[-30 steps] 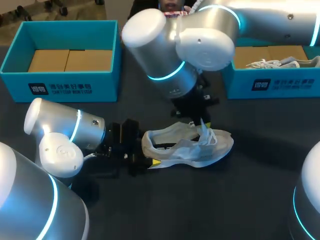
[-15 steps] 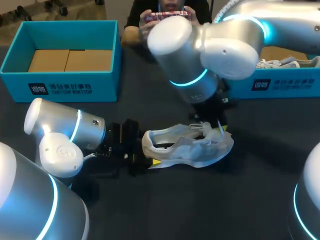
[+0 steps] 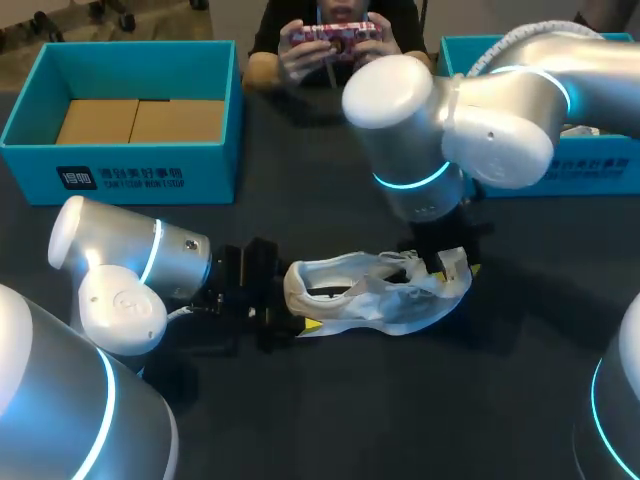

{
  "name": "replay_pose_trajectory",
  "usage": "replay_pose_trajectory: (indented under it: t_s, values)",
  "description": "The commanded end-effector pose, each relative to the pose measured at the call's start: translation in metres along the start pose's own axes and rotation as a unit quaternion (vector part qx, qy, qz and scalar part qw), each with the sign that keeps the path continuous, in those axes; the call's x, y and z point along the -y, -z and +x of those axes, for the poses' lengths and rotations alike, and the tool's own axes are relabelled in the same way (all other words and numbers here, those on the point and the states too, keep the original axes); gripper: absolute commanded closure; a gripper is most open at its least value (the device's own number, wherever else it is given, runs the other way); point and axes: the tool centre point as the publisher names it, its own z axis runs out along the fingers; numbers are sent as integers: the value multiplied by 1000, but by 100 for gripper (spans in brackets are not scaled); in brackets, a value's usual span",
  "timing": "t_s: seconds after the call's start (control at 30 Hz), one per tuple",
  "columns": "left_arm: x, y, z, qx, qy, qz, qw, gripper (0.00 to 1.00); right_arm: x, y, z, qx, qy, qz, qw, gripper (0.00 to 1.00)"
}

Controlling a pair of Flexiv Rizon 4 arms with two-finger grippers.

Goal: Take the shoe out of the shoebox, open the shoe tongue, remove and reinsert the insole, then place the shoe into the shoebox

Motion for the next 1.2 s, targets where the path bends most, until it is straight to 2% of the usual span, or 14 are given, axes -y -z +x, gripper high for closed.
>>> replay_pose_trajectory:
  t_s: [0.03, 0.07, 0.1, 0.23, 0.43, 0.63, 0.93, 1.2]
  values:
    - [-11, -5, -2, 0, 0, -2, 1000, 100, 0, -6, -4, -23, -2, 5, 1000, 22]
    - [-11, -5, -2, 0, 0, -2, 1000, 100, 0, -7, -5, -19, -1, 10, 1000, 6]
    - [-11, -5, -2, 0, 0, -2, 1000, 100, -1, -6, -6, -13, 0, 15, 1000, 0]
    - [-11, -5, -2, 0, 0, -2, 1000, 100, -3, -2, -12, 12, -1, 29, 1000, 0]
    - [-11, -5, -2, 0, 0, -2, 1000, 100, -5, 15, -19, 28, -8, 23, 999, 0]
    - [-11, -5, -2, 0, 0, -2, 1000, 100, -8, 24, -22, 38, -13, 21, 999, 0]
    - [-11, -5, -2, 0, 0, -2, 1000, 100, -17, 54, -24, 40, -2, -16, 999, 0]
    - [-11, -5, -2, 0, 0, -2, 1000, 100, -32, 92, -12, 56, 105, -70, 990, 0]
